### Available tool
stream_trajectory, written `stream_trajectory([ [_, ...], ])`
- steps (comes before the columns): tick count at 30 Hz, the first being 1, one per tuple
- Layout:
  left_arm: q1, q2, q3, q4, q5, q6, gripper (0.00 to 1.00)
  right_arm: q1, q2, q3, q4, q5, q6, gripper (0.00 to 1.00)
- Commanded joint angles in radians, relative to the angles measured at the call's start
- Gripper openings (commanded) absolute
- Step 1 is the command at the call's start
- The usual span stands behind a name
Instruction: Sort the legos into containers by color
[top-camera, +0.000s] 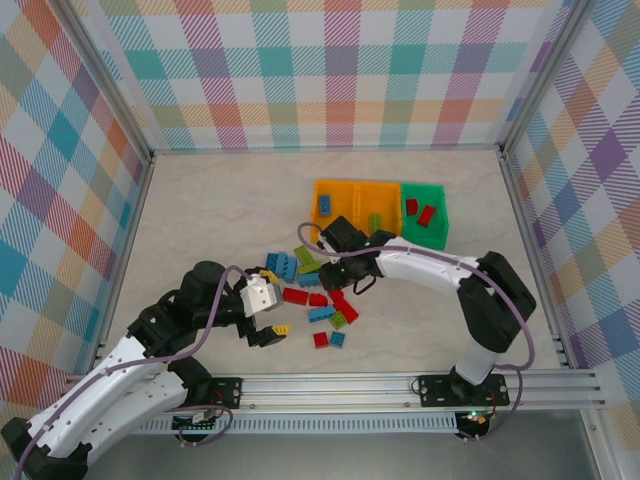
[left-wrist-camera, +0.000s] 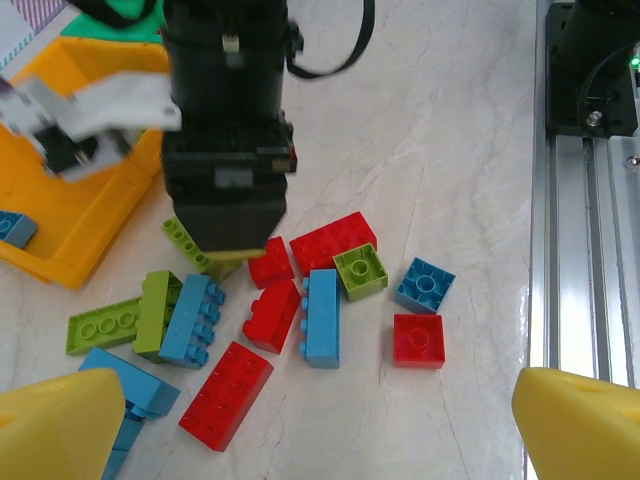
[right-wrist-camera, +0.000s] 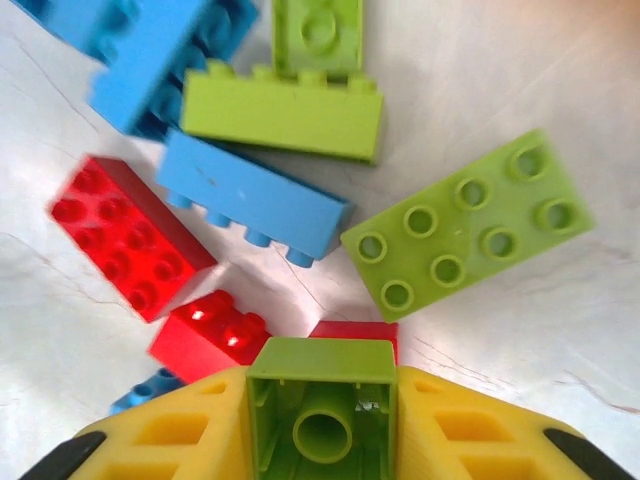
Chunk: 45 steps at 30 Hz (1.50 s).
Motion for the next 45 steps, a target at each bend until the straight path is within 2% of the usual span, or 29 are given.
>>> stream_trajectory([
  [1, -0.008, -0.001, -0.015, 0.023, 0.002, 0.021, 1.00, -0.027, -0.111, 0.014, -0.009, 0.096, 0.007, 0.34],
  [3, -0.008, -0.001, -0.014, 0.023, 0.001, 0.022, 1.00, -0.070, -0.142, 0.023, 0.003, 0.152, -0.002, 0.34],
  [7, -0.008, -0.003, -0.014, 0.023, -0.003, 0.021, 1.00, -0.219, -0.135, 0.077, 0.037, 0.191, -0.024, 0.33],
  [11, -0.008, -0.010, -0.015, 0.020, -0.013, 0.021, 1.00, -0.360, -0.023, 0.178, 0.056, 0.175, -0.045, 0.33],
  [14, -0.007, -0.015, -0.018, 0.021, -0.027, 0.021, 1.00, -0.416, 0.092, 0.267, 0.054, 0.163, -0.051, 0.33],
  [17, -0.007, -0.013, -0.021, 0.020, -0.049, 0.019, 1.00, -0.443, 0.191, 0.340, 0.044, 0.149, -0.045, 0.33],
  [21, -0.008, -0.007, -0.024, 0.035, -0.095, 0.006, 1.00, -0.449, 0.271, 0.402, 0.020, 0.153, -0.035, 0.42],
  [25, -0.007, -0.009, -0.035, 0.079, -0.152, -0.033, 1.00, -0.453, 0.258, 0.409, 0.011, 0.157, -0.038, 0.52],
  [29, -0.007, 0.004, -0.035, 0.115, -0.215, -0.091, 1.00, -0.452, 0.191, 0.395, -0.023, 0.143, -0.044, 0.50],
  [31, 0.000, 0.026, -0.026, 0.132, -0.264, -0.164, 1.00, -0.451, 0.117, 0.354, -0.038, 0.101, -0.026, 0.50],
  [34, 0.029, 0.114, 0.037, 0.120, -0.375, -0.354, 1.00, -0.438, -0.064, 0.232, -0.032, -0.045, 0.017, 0.51],
  [36, 0.036, 0.242, 0.181, -0.005, -0.539, -0.550, 1.00, -0.412, -0.183, 0.143, -0.052, -0.144, 0.046, 0.53],
  [38, 0.049, 0.386, 0.327, -0.173, -0.642, -0.764, 1.00, -0.369, -0.285, 0.078, -0.091, -0.201, 0.065, 0.56],
  [41, 0.088, 0.572, 0.447, -0.289, -0.579, -0.932, 0.97, -0.298, -0.402, 0.014, -0.164, -0.290, 0.062, 0.60],
  [45, 0.192, 0.701, 0.417, -0.179, -0.466, -1.038, 0.87, -0.238, -0.477, -0.008, -0.268, -0.416, 0.067, 0.63],
])
